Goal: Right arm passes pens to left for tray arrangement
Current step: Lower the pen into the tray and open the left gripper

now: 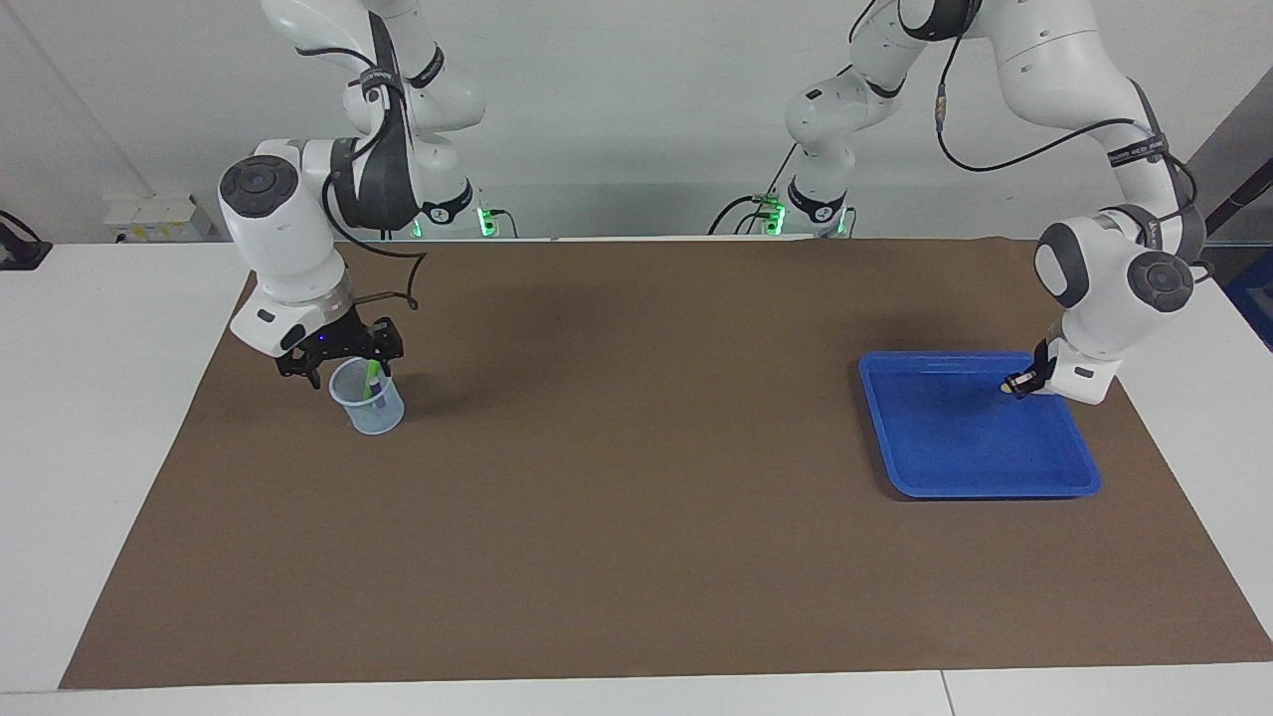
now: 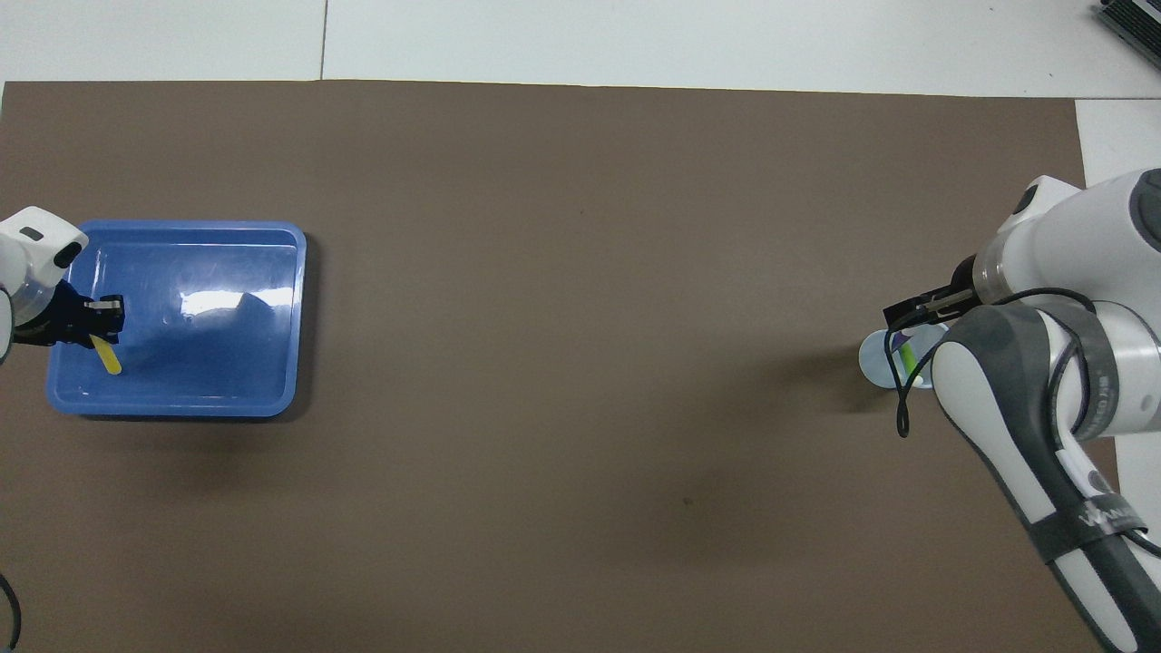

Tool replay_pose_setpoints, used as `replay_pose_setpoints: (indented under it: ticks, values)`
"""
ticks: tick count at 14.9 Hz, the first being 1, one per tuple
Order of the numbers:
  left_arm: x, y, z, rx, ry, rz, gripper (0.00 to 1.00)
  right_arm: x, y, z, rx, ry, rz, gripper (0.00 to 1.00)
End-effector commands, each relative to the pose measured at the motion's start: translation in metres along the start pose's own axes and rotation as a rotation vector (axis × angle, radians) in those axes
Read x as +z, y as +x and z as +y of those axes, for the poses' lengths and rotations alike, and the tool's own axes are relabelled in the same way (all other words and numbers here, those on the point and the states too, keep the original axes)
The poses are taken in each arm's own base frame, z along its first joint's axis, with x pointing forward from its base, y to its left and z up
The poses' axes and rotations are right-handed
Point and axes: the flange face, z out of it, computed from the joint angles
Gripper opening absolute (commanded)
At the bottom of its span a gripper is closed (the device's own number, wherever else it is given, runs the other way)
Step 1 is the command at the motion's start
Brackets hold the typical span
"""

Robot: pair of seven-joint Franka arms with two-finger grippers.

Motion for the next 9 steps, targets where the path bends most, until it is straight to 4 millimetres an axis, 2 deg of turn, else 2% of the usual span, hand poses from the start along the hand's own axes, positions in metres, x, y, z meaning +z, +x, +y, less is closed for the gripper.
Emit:
replay_pose_setpoints:
  ticks: [1,4,9]
  values:
    - [0.02,0.003,0.004,-0.007,-0.033,0.023,1.0,0.0,0.004,0.003,0.003,-0.012,0.012,1.0]
    - [0.016,0.006,0.007,-0.003,-0.032,0.025,1.0,0.0,0.003,0.003,0.003,-0.012,0.011,1.0]
    - [-0.008,0.012,0.008,-0.002,-0.02,-0.001,1.0,0.001,0.003,0.006,0.0,-0.012,0.01,1.0]
